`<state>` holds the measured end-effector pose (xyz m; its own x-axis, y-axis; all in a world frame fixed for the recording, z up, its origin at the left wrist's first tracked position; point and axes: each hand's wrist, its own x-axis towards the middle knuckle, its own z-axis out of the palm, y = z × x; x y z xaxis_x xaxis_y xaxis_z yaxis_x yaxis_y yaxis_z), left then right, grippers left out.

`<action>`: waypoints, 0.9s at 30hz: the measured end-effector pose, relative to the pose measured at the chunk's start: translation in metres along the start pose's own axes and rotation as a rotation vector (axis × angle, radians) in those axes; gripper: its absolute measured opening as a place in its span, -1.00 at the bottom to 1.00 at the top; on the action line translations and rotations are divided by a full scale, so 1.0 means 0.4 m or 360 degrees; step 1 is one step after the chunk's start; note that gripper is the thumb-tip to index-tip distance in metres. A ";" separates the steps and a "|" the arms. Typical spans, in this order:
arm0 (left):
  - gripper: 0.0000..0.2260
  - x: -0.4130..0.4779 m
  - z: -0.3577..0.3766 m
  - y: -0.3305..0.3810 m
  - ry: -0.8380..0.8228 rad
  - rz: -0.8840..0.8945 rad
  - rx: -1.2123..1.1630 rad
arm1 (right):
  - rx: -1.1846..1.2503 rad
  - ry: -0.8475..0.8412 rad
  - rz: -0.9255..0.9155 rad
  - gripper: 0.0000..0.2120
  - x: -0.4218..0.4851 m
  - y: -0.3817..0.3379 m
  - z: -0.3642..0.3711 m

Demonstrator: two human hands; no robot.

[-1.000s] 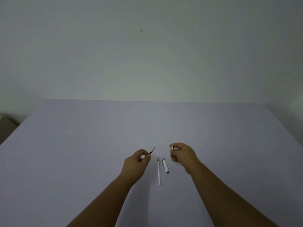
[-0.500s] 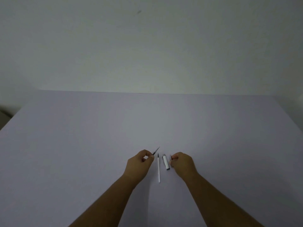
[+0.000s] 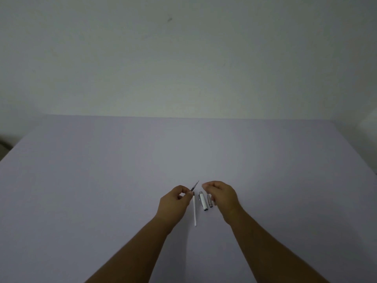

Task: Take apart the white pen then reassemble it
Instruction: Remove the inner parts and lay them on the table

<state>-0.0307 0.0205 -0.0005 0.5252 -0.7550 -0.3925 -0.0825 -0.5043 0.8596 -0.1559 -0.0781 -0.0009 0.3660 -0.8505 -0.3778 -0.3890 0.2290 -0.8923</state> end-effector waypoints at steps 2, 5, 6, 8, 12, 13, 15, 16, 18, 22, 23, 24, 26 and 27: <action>-0.88 -0.001 0.009 0.009 -0.0008 0.0016 -0.0002 | 0.0101 -0.0182 0.0027 -0.89 -0.009 -0.017 0.008; -0.88 -0.001 0.016 0.018 -0.0014 0.0023 -0.0011 | 0.0134 -0.0223 0.0020 -0.88 -0.002 -0.024 0.018; -0.88 -0.001 0.016 0.019 -0.0015 0.0016 -0.0019 | 0.0198 -0.0165 0.0036 -0.90 0.005 -0.027 0.018; -0.87 0.002 0.011 0.015 -0.0015 -0.0002 -0.0020 | 0.0447 0.0028 0.0094 -0.88 0.031 -0.032 0.007; -0.87 0.011 0.002 -0.001 -0.0003 -0.0041 -0.0008 | 0.0163 0.0306 0.0116 -0.80 0.081 -0.008 -0.047; -0.88 0.014 0.000 -0.005 -0.0002 -0.0050 -0.0012 | -0.0139 0.0275 0.0103 -0.78 0.087 0.006 -0.056; -0.89 0.022 -0.002 -0.014 -0.0010 -0.0072 -0.0025 | -0.0664 0.0110 0.0109 -0.78 0.091 0.031 -0.056; -0.88 0.026 -0.002 -0.018 -0.0019 -0.0082 -0.0034 | -0.0811 0.0043 0.0113 -0.77 0.092 0.043 -0.051; -0.85 0.037 -0.001 -0.027 -0.0031 -0.0103 -0.0043 | -0.0912 0.0012 0.0110 -0.75 0.094 0.061 -0.040; -0.94 0.054 0.002 -0.042 -0.0018 -0.0133 0.0020 | -0.0934 0.0040 0.0102 -0.61 0.104 0.078 -0.032; -0.95 0.057 0.001 -0.046 -0.0015 -0.0134 0.0029 | -0.0917 0.0047 0.0107 -0.59 0.105 0.078 -0.031; -0.95 0.058 0.001 -0.050 -0.0012 -0.0134 0.0033 | -0.0906 0.0053 0.0106 -0.57 0.106 0.079 -0.030; -0.95 0.060 -0.001 -0.054 -0.0006 -0.0131 0.0045 | -0.0900 0.0061 0.0108 -0.56 0.107 0.081 -0.029; -0.94 0.060 -0.002 -0.055 -0.0003 -0.0127 0.0058 | -0.0899 0.0064 0.0110 -0.56 0.107 0.081 -0.029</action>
<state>-0.0155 0.0137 -0.0284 0.5299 -0.7126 -0.4598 -0.0714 -0.5777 0.8131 -0.1625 -0.1125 -0.0430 0.2954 -0.8625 -0.4109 -0.8065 0.0055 -0.5913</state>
